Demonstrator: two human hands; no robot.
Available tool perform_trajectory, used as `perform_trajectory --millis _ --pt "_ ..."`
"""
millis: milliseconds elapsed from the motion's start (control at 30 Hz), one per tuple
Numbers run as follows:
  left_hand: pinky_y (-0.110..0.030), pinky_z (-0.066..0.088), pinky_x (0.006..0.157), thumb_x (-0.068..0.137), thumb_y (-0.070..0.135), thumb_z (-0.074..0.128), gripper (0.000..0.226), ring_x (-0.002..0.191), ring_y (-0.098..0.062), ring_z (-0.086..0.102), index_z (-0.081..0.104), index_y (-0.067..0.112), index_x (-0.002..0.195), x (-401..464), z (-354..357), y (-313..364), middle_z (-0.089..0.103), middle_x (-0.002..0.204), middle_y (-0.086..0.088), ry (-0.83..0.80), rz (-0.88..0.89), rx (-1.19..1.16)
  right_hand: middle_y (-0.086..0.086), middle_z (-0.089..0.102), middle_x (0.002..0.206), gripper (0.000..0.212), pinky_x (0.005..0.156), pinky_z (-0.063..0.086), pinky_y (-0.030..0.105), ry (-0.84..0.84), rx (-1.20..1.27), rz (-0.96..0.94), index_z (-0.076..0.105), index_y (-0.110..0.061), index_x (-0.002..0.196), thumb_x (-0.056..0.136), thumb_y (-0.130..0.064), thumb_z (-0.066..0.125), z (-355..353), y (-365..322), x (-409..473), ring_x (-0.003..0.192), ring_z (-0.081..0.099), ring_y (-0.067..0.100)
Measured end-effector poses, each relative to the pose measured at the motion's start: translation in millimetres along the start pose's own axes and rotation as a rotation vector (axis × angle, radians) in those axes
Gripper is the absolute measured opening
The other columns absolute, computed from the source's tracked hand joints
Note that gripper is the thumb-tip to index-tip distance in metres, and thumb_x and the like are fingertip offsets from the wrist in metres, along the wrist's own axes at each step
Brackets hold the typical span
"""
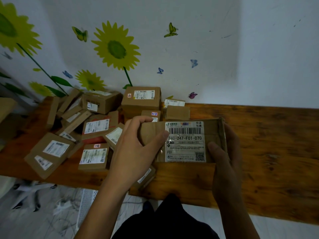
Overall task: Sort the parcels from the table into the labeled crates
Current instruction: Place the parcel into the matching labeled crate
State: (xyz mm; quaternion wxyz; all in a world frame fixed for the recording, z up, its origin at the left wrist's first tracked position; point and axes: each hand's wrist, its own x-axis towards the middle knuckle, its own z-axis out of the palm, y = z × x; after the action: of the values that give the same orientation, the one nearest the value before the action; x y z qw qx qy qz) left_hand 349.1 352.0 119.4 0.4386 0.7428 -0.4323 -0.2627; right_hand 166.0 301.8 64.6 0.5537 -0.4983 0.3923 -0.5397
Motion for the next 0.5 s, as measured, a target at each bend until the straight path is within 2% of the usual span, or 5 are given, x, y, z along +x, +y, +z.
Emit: perform_trajectory --millis 100,300,500 --pt "-0.039 0.060 0.079 0.063 0.075 0.062 0.049 0.097 0.007 0.059 0.052 0.052 0.106 -1.8 -0.9 -1.8 0.055 0.112 0.025 0.001 0.003 -0.007 -0.003 0.063 0.130 0.050 0.072 0.061 0.032 0.003 0.005 0.005 0.054 -0.060 0.124 0.076 -0.051 0.064 0.5 -0.7 -1.3 0.115 0.066 0.024" --pt "-0.039 0.061 0.078 0.064 0.078 0.068 0.054 0.102 -0.002 0.063 0.049 0.057 0.111 -4.9 -3.7 -6.3 0.058 0.116 0.022 -0.006 0.022 -0.047 -0.004 0.063 0.129 0.055 0.075 0.062 0.034 0.003 -0.009 0.029 0.052 -0.060 0.126 0.074 -0.062 0.067 3.5 -1.1 -3.1 0.114 0.067 0.023" --pt "-0.037 0.061 0.081 0.059 0.071 0.067 0.063 0.107 0.000 0.061 0.047 0.059 0.117 -9.1 -4.1 -7.7 0.055 0.118 0.027 -0.012 0.021 -0.079 -0.005 0.066 0.125 0.055 0.073 0.061 0.031 0.030 0.006 0.058 0.051 -0.053 0.130 0.075 -0.056 0.062 4.8 1.2 -4.2 0.110 0.069 0.021"
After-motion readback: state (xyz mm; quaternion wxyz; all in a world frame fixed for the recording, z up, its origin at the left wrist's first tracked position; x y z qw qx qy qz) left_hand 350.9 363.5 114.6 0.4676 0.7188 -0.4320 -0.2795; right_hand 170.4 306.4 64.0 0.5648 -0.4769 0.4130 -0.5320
